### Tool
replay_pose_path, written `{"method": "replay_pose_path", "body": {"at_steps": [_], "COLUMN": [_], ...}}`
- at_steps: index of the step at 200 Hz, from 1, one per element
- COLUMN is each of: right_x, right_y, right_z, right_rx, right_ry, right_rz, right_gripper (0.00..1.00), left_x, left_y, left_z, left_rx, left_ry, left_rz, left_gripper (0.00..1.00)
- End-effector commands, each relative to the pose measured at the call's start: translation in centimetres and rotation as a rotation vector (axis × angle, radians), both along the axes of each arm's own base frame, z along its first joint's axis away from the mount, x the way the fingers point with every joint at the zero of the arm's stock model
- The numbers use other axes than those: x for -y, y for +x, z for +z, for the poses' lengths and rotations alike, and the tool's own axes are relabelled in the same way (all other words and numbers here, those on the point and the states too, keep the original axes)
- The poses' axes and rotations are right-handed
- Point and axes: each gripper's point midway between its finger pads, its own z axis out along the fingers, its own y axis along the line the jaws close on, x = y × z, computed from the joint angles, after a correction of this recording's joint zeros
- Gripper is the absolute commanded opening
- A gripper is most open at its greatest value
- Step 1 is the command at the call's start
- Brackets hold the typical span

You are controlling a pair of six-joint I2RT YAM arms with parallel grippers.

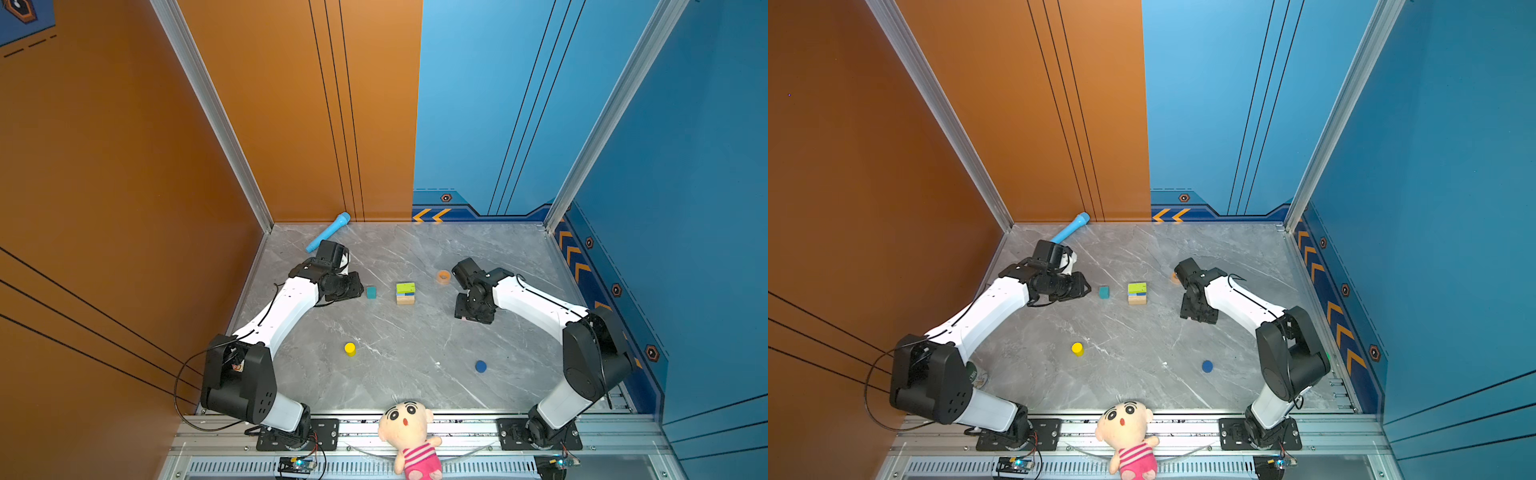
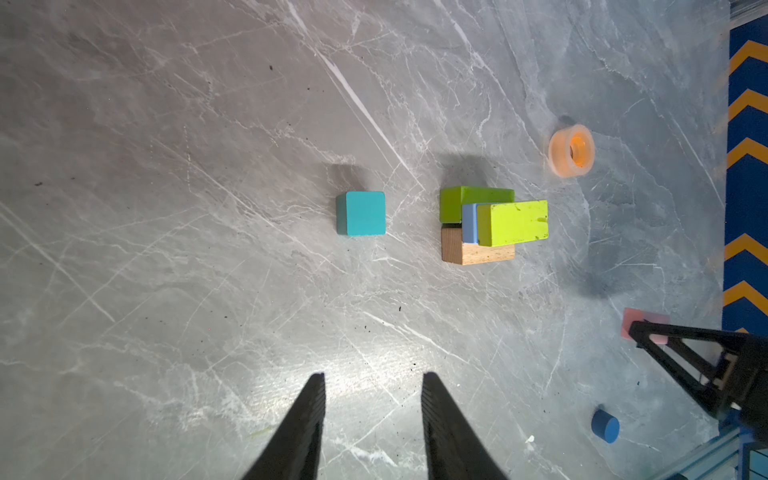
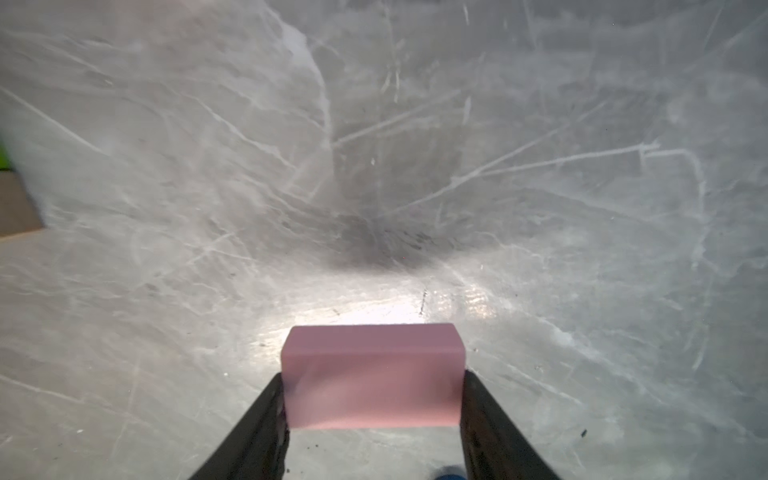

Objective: Build the wood block tower
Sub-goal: 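Lift the pink block with the right gripper and carry it over the stack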

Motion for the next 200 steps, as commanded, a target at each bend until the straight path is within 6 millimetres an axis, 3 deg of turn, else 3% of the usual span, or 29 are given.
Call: {"method": "replay_pose_path", "body": {"at_steps": [1, 56, 122, 148, 152, 200], "right_x": [-0.7, -4.4, -9.8, -12.1, -12.4, -15.2], "right_y": [0.0, 2.5, 4.7, 6.0, 6.2, 7.6], "right_z": [1.5, 3.8, 3.4, 4.6, 3.7, 3.2], "right_rx": [-0.035, -0.016, -0.019, 0.021, 0.004, 0.003], "right_ry": [-0.039, -0.037, -0.022, 0.006, -0.003, -0.001], "right_rz": [0.066, 0.155, 0.239, 0.263, 0.267, 0.308], "right_gripper": [0.58, 0.58, 0.57, 0.57, 0.57, 0.57], "left_x": [-0.5, -0.8, -0.5, -0.4, -0.4, -0.4], "left_y": [-0.7, -1.0, -1.2, -1.2, -1.2, -1.2], "left_z": [0.1, -0.2, -0.3, -0.3, -0.3, -0.3], "left_rx": [0.002, 0.004, 0.003, 0.005, 0.006, 0.007], "left_ry": [0.005, 0.001, -0.013, -0.016, -0.017, -0.019], "left_rz": [-0.004, 0.008, 0.002, -0.001, -0.001, -0.002], "left_gripper": [0.41, 0.4, 0.41, 0.41, 0.41, 0.41]}}
